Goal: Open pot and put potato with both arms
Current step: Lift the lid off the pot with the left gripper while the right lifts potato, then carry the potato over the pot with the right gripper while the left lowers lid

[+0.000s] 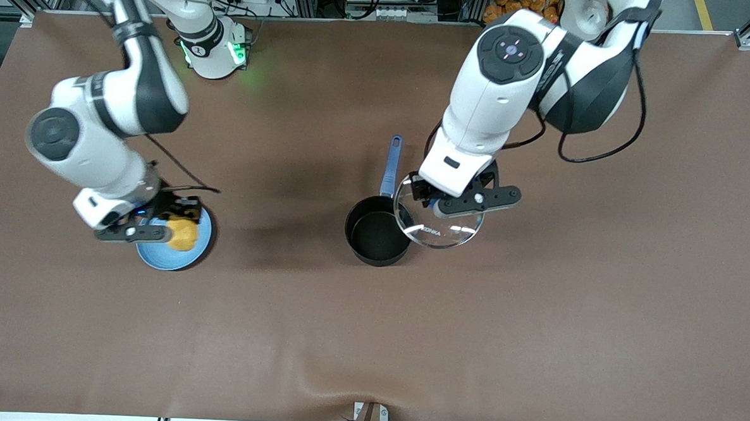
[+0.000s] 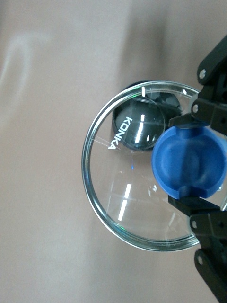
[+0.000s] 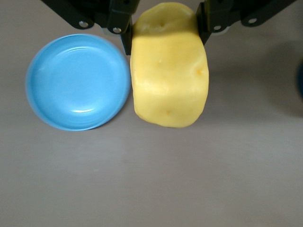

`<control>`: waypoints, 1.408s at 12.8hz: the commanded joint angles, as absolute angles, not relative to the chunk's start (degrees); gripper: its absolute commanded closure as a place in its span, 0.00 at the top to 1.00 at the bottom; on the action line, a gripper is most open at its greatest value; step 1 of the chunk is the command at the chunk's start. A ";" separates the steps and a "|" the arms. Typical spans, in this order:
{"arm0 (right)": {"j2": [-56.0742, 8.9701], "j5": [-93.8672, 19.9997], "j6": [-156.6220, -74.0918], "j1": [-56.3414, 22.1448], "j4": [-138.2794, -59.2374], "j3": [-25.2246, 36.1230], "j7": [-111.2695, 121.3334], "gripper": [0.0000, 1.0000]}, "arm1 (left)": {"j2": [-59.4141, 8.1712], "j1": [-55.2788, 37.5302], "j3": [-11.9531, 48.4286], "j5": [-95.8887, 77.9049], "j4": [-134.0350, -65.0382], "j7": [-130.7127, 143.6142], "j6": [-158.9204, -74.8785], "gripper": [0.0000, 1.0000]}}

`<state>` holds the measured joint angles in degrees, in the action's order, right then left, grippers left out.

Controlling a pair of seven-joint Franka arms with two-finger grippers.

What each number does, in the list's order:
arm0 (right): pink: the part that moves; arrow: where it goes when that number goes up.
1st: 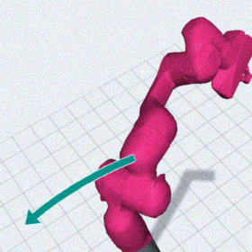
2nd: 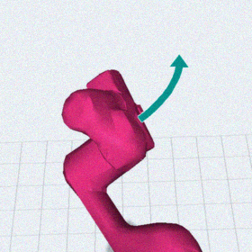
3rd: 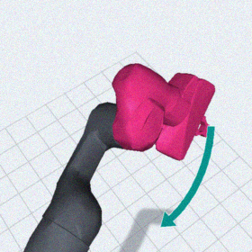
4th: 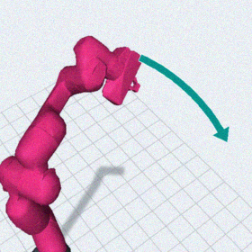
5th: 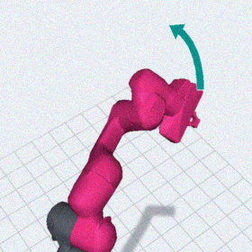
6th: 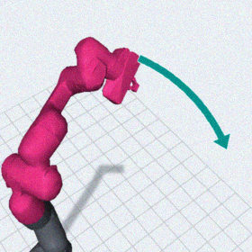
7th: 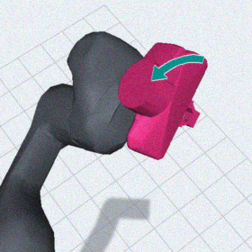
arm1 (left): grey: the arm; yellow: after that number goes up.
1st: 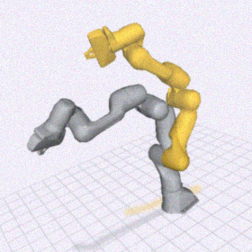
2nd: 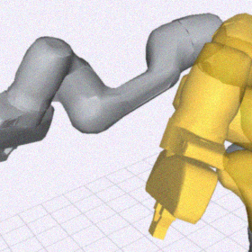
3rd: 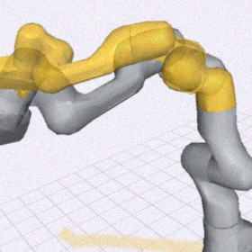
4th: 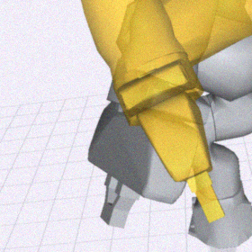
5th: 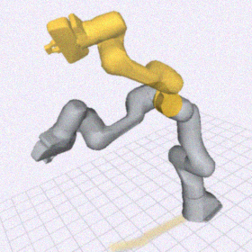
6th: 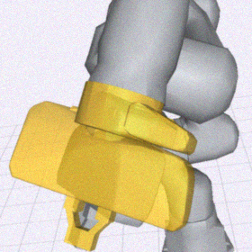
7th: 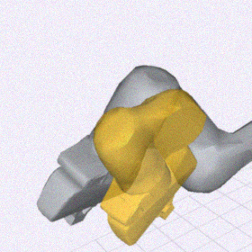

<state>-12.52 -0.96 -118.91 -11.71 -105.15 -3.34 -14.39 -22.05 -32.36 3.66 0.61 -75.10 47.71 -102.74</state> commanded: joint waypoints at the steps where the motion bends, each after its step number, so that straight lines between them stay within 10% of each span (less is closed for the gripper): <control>1: -13.88 -0.97 -117.86 -17.82 -100.74 -2.90 -24.75 0.00 | -15.75 -29.81 4.13 1.15 -80.93 43.35 -101.43 0.00; 11: -36.98 0.52 -118.56 -37.34 -75.78 -2.20 -41.22 0.00 | -5.98 -16.27 4.22 0.35 -95.70 22.25 -100.46 0.00; 18: -45.43 7.21 -127.87 -41.13 -75.23 -2.29 -40.96 0.00 | -7.29 -8.89 4.13 0.35 -105.63 15.57 -111.16 0.00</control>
<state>-43.46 5.59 -127.27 -40.25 -77.70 -2.88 -40.35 -8.14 -11.01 3.65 0.58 -102.02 17.82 -107.21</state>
